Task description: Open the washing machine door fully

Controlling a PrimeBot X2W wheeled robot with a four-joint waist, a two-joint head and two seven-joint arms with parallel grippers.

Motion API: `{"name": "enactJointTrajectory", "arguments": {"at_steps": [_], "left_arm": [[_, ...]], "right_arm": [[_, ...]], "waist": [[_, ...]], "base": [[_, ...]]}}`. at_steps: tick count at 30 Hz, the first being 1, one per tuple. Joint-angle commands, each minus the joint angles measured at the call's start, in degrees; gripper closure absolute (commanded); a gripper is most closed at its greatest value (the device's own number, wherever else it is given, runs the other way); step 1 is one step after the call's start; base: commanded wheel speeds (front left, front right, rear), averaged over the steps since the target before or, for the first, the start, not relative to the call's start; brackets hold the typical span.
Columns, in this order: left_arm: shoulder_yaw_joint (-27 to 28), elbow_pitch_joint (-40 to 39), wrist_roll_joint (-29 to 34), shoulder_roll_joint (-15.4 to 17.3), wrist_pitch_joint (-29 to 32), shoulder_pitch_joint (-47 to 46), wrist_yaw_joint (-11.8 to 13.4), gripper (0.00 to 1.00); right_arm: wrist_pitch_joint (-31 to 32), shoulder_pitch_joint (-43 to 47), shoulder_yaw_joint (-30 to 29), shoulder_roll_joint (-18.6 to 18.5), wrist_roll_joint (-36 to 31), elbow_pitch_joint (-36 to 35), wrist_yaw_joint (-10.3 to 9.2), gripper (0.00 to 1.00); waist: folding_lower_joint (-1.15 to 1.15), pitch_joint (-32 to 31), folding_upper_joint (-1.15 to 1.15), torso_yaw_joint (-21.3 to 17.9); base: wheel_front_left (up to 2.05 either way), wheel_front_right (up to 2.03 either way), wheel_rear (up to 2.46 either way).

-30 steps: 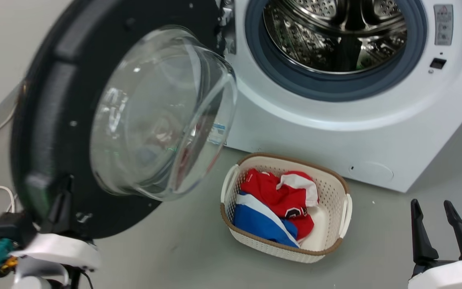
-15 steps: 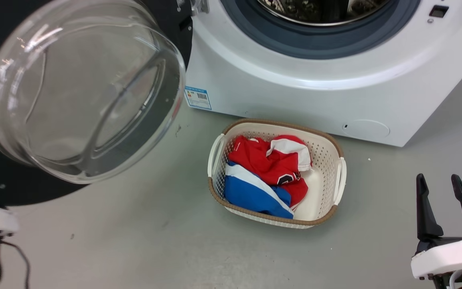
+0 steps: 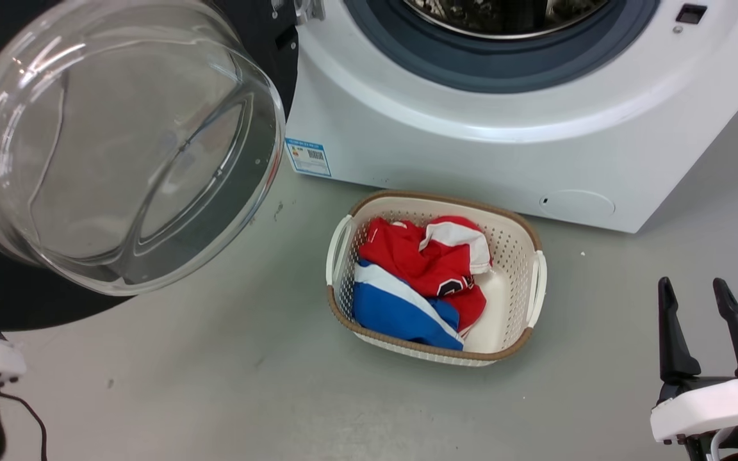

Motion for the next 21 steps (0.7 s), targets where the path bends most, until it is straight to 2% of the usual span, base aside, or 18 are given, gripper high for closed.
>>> {"name": "enactJointTrajectory", "arguments": {"at_steps": [1, 9, 18, 21], "left_arm": [[0.6, -1.3, 1.3, -1.1, -0.4, 2.0, 0.3, 1.00], [0.0, -9.6, 5.8, -6.0, -0.3, 10.7, 1.5, 1.00], [-8.6, -17.8, 9.9, -9.6, 3.6, 17.4, 1.8, 1.00], [-11.7, -18.8, 11.1, -10.3, 4.4, 17.1, 0.8, 1.00]], "right_arm": [[-0.5, 0.2, 0.2, 0.1, 0.3, 0.5, -0.02, 0.00], [-1.3, 3.1, 0.7, 0.1, 2.0, 2.8, -0.02, 0.00], [-1.6, 5.8, 1.7, 0.1, 2.8, 3.1, -0.02, 0.00], [-1.4, 6.0, 2.0, 0.1, 2.9, 2.9, -0.02, 0.00]], "waist": [[0.00, -1.6, 0.00, -0.1], [0.00, -8.7, 0.00, -0.2], [0.00, -14.0, 0.00, -1.4], [0.00, -14.7, 0.00, -2.7]], "base": [[0.00, 0.00, 0.00], [0.00, 0.00, 0.00], [0.00, 0.00, 0.00], [0.00, 0.00, 0.00]]}}
